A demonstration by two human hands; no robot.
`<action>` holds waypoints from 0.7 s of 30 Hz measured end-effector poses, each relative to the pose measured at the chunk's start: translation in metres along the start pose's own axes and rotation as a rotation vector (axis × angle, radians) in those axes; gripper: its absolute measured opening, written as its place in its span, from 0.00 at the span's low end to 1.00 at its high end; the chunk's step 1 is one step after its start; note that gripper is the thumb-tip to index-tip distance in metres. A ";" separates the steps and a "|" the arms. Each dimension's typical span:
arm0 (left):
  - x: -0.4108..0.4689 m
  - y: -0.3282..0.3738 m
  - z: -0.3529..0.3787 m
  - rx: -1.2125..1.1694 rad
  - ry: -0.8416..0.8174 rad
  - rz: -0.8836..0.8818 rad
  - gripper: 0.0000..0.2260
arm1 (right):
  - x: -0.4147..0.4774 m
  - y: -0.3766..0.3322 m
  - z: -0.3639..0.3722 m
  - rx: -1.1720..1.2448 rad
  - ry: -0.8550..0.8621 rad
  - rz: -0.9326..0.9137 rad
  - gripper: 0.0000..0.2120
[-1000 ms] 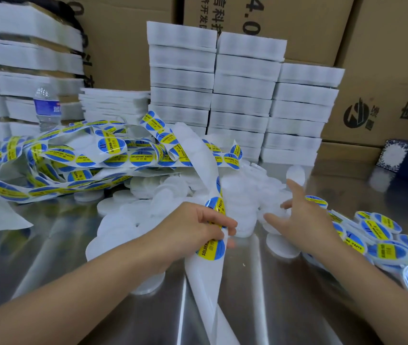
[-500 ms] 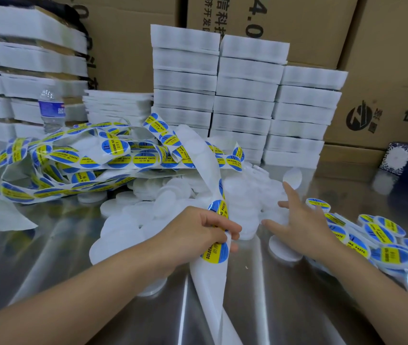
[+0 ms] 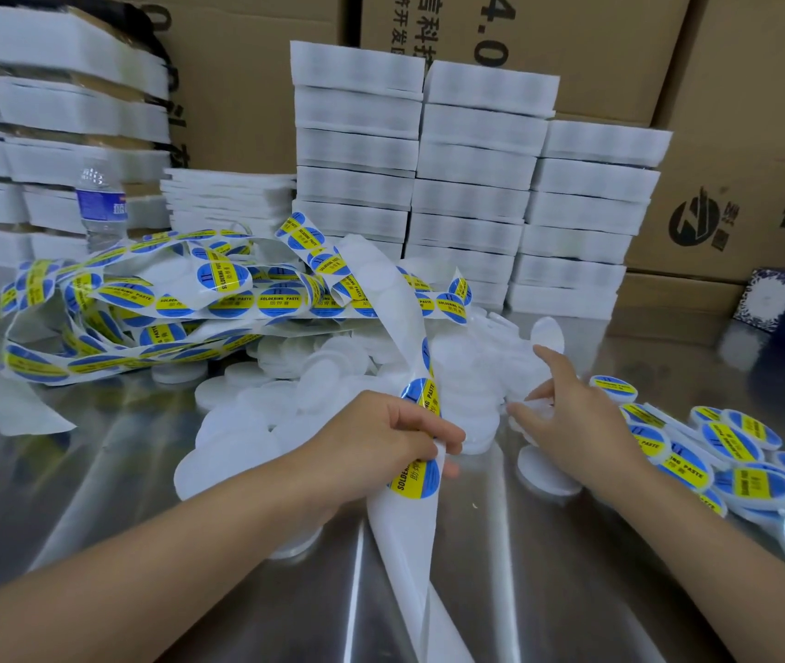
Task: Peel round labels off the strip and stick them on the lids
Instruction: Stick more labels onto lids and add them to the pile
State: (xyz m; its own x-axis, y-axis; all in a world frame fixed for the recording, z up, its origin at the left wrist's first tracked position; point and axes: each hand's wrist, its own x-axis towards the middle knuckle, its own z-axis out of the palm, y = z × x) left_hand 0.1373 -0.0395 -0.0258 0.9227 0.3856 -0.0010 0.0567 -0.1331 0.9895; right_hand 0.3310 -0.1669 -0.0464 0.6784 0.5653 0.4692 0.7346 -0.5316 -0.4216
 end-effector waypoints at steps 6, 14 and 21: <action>-0.001 0.001 0.001 -0.001 0.007 0.003 0.18 | -0.003 -0.006 -0.015 0.042 0.040 -0.078 0.27; -0.002 0.002 0.000 -0.154 0.090 -0.007 0.07 | -0.013 -0.039 -0.039 0.539 0.204 -0.082 0.20; -0.005 0.009 -0.001 -0.207 0.070 -0.024 0.08 | -0.038 -0.072 -0.034 0.953 -0.216 -0.060 0.21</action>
State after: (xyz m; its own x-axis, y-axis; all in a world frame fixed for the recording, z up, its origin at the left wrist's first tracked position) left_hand 0.1328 -0.0421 -0.0173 0.8928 0.4500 -0.0218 -0.0079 0.0639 0.9979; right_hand 0.2519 -0.1714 -0.0078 0.5576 0.7283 0.3983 0.4044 0.1807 -0.8966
